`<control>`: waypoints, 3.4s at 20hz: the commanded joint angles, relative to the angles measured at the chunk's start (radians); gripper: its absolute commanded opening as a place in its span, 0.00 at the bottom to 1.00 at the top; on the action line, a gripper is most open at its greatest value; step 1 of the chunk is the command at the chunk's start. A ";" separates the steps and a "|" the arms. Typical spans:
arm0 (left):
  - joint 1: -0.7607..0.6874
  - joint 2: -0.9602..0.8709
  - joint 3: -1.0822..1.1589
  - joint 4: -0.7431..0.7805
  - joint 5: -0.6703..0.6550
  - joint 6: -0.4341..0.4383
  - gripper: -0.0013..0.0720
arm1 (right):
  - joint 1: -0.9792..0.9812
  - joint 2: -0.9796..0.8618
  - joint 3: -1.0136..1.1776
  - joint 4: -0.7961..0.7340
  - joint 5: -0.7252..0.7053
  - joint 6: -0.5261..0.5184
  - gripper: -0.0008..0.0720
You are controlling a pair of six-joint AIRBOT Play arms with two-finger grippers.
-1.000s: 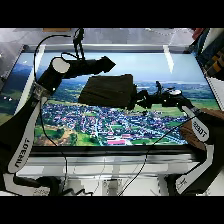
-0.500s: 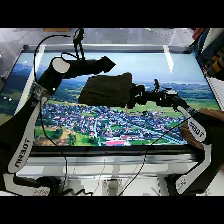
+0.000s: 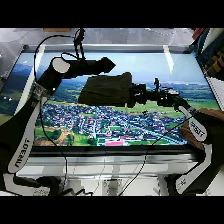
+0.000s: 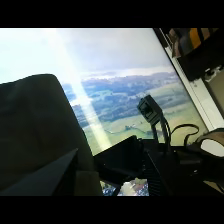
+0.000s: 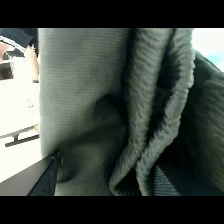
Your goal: Fold the clothes and pants, and hang the long-sleeved shirts on hangers.
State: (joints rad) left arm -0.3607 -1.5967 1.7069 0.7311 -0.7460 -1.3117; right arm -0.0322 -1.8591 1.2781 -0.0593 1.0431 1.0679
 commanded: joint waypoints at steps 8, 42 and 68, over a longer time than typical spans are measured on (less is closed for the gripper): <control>-0.001 0.000 0.001 0.000 -0.004 0.000 0.63 | -0.004 -0.001 0.000 -0.034 0.045 -0.012 0.86; 0.088 0.051 0.001 0.001 -0.087 0.244 0.59 | -0.212 0.300 0.065 -0.132 -0.140 -0.015 0.04; 0.088 0.292 0.001 0.000 -0.156 0.272 0.59 | -1.374 0.924 0.005 -1.487 0.414 0.462 0.28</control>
State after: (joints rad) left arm -0.2737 -1.3159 1.7069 0.7311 -0.9035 -1.0389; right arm -1.3785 -0.9363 1.3029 -1.4155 1.4464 1.4986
